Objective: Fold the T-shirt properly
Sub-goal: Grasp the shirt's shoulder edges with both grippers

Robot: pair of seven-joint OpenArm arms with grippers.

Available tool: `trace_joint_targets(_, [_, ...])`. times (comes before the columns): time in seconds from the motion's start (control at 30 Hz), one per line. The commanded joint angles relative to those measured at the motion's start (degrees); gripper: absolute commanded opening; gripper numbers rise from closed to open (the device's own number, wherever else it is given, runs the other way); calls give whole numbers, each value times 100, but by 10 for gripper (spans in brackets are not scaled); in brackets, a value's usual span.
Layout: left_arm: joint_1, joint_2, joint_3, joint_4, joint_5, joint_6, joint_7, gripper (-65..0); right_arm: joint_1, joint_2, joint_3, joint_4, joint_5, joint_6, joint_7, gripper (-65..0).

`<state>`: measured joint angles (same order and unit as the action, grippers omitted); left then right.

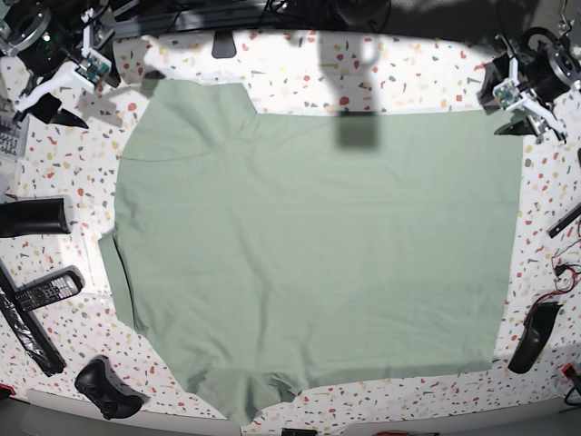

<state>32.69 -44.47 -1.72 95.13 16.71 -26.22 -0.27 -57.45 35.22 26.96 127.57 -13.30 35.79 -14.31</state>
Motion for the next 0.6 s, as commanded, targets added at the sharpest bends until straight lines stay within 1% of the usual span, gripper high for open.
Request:
trace_joint_targets(0.0, [-13, -96, -46, -24, -26, 24, -87, -333, -33, 63, 39, 94, 42, -63, 101, -231])
trace_joint_targets(0.27, [-136, -96, -46, -1064, -26, 50, -221, -333, -33, 63, 39, 94, 42, -63, 101, -231])
trace_joint_targets(0.3, [-162, -96, -46, -1191, -26, 111, -293, -333, -33, 63, 39, 94, 42, -63, 101, -231])
trace_joint_targets(0.4, [-151, -96, -48, -1303, -26, 595, -365, -341, -33, 63, 39, 94, 42, -66, 103, -231])
trace_joint_targets(0.47, [-144, -94, -48, -1274, -26, 811, -367, -409, -35, 66, 39, 94, 42, -63, 103, -231])
trace_joint_targets(0.57, [-144, -94, -48, -1132, -28, 848, -369, -578, -35, 63, 39, 94, 46, -63, 103, -231])
